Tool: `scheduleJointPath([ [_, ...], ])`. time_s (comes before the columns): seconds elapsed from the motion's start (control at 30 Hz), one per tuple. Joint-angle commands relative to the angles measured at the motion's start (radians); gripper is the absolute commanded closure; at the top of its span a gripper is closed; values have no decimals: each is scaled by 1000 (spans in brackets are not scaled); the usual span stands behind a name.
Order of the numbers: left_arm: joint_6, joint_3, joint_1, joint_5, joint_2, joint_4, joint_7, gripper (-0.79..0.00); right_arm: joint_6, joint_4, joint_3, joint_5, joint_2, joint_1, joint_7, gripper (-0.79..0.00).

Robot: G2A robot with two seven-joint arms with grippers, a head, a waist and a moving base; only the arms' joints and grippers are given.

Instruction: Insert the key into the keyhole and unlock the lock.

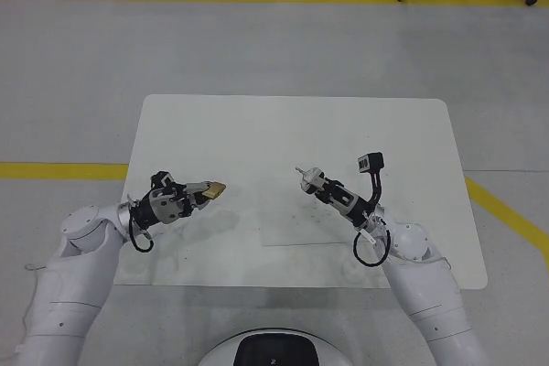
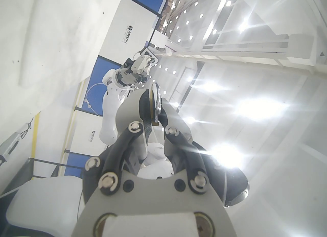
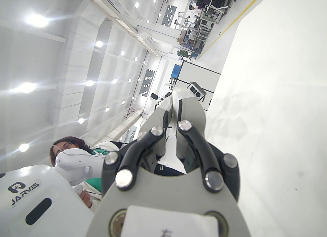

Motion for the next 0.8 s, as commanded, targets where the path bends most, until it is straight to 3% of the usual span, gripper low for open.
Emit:
scheduleJointPath([
  [0.0,23,17,-7,-22,-1,4,-29,0,0,0,0,0,0,0,0,0],
  [0.17,195,60,-49,-157,-7,51,-116,0,0,0,0,0,0,0,0,0],
  [0.2,207,63,-64,-149,-7,63,-87,0,0,0,0,0,0,0,0,0],
  [0.27,181,70,-79,-114,-7,57,-21,0,0,0,0,0,0,0,0,0],
  [0.77,181,70,-79,-114,-7,57,-21,0,0,0,0,0,0,0,0,0],
])
